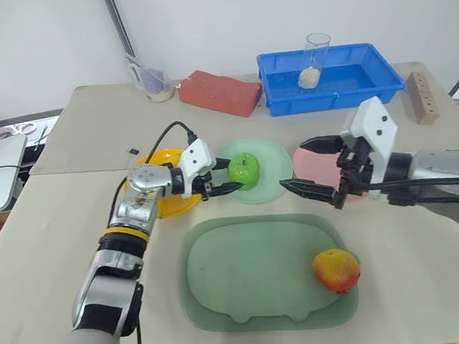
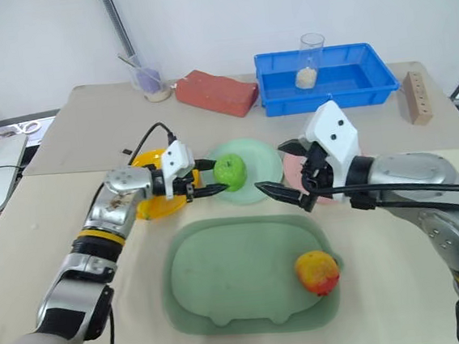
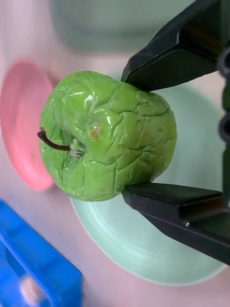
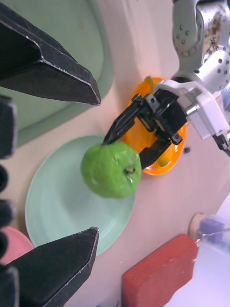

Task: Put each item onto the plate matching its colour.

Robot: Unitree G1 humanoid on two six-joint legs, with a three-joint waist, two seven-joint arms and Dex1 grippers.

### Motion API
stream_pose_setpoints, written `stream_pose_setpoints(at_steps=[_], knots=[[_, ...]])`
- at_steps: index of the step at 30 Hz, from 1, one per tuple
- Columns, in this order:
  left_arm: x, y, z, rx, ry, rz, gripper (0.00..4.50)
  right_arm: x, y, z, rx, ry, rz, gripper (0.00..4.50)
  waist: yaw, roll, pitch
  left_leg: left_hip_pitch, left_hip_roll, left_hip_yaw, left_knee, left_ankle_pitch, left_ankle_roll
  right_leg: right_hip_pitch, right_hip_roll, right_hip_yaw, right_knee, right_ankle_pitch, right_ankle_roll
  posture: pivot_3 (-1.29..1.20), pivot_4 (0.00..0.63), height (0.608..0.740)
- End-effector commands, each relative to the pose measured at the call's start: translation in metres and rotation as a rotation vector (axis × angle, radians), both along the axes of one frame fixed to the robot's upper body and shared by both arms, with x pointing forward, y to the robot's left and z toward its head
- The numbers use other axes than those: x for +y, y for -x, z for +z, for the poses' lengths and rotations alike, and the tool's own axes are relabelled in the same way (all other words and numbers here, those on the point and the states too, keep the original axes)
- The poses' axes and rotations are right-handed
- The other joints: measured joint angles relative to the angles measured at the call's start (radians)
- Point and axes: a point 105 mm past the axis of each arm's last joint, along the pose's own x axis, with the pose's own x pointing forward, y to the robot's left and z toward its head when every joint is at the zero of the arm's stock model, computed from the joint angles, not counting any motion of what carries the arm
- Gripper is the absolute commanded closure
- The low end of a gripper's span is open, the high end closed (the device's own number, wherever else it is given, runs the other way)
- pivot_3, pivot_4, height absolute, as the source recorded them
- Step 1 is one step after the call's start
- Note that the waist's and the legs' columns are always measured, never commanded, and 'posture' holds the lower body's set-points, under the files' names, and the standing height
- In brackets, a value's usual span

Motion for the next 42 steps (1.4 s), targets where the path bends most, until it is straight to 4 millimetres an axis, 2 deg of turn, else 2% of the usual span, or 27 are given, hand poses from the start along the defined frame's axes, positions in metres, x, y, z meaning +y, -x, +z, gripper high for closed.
stream_pose_setpoints(at_steps=[1,3,4,10,13,16,19,20,21,23,27,35,42], knots=[[-0.005,-0.015,0.005,-0.069,-0.004,0.062,1.12,-0.001,-0.005,0.007,-0.063,0.014,-0.036,0.0,0.0,0.0,0.0,0.0,0.0,0.0,0.0,0.0,0.0,0.0,0.0,0.0,0.0,0.0,0.0,0.0,0.15,0.74],[-0.006,-0.018,0.005,-0.072,0.009,0.076,0.26,-0.003,-0.006,0.005,-0.061,0.015,-0.045,0.0,-0.002,0.0,0.0,0.0,0.0,0.0,0.0,0.0,0.0,0.0,0.0,0.0,0.001,0.0,0.0,0.0,0.15,0.74],[-0.007,-0.019,0.007,-0.073,0.021,0.08,0.02,-0.005,-0.006,0.005,-0.058,0.019,-0.05,0.0,-0.003,0.0,0.0,0.0,0.0,0.0,0.0,0.0,0.0,0.0,0.0,0.0,0.001,0.0,0.0,0.0,0.15,0.74],[-0.003,-0.014,0.026,-0.095,0.079,0.022,0.02,-0.016,0.006,0.001,-0.018,0.054,-0.018,0.0,-0.003,0.001,0.0,0.0,0.0,0.0,0.0,0.0,0.0,0.0,0.001,0.0,0.001,0.0,0.001,0.0,0.15,0.74],[0.003,-0.003,0.041,-0.126,0.081,-0.053,0.02,-0.023,0.028,-0.006,0.069,0.127,0.092,0.0,0.0,0.001,-0.001,0.0,0.0,0.0,0.0,0.0,0.0,0.001,0.001,0.0,0.001,0.0,0.001,0.0,0.15,0.74],[0.011,0.028,0.05,-0.139,0.029,-0.211,0.02,-0.036,0.057,-0.019,0.223,0.232,0.208,0.0,-0.004,0.002,-0.001,0.001,0.0,0.0,0.0,0.0,0.0,0.002,0.001,0.0,0.0,0.0,0.001,0.0,0.15,0.74],[0.013,0.059,0.051,-0.122,-0.016,-0.338,0.02,-0.045,0.071,-0.028,0.3,0.286,0.264,0.0,-0.011,0.003,-0.002,0.004,0.001,0.0,-0.001,0.0,0.0,0.004,0.001,0.0,0.0,0.0,0.001,0.0,0.15,0.74],[0.013,0.075,0.047,-0.118,-0.045,-0.403,0.02,-0.048,0.077,-0.032,0.337,0.307,0.281,0.0,-0.01,0.004,-0.002,0.005,0.001,0.0,-0.001,0.0,0.0,0.004,0.001,0.0,0.001,0.0,0.001,0.0,0.15,0.74],[0.014,0.093,0.043,-0.117,-0.075,-0.472,0.02,-0.051,0.08,-0.038,0.369,0.332,0.292,0.0,-0.011,0.004,-0.002,0.005,0.001,0.0,-0.001,0.0,0.0,0.004,0.001,0.0,0.001,0.0,0.001,0.0,0.15,0.74],[0.014,0.115,0.038,-0.116,-0.113,-0.559,0.02,-0.056,0.085,-0.046,0.41,0.362,0.304,0.0,-0.012,0.004,-0.002,0.006,0.001,0.0,0.0,0.0,0.0,0.005,0.001,0.0,0.001,-0.002,0.003,0.0,0.15,0.74],[0.009,0.141,0.03,-0.171,-0.139,-0.662,0.02,-0.058,0.085,-0.062,0.424,0.376,0.298,0.0,-0.004,0.004,-0.002,0.007,0.001,0.0,0.001,0.0,-0.001,0.003,0.0,0.0,0.0,-0.002,0.003,0.0,0.15,0.74],[0.005,0.152,0.028,-0.181,-0.124,-0.672,0.02,-0.059,0.088,-0.084,0.459,0.386,0.297,0.0,-0.005,0.003,-0.001,0.006,0.001,0.0,0.002,0.0,0.0,0.003,0.0,0.0,-0.002,-0.002,0.004,0.0,0.15,0.74],[0.002,0.154,0.031,-0.187,-0.107,-0.673,0.02,-0.055,0.079,-0.094,0.422,0.375,0.277,0.0,-0.005,0.003,-0.001,0.006,0.0,0.0,0.002,0.0,0.0,0.003,0.0,0.0,-0.002,-0.002,0.004,0.0,0.15,0.74]])
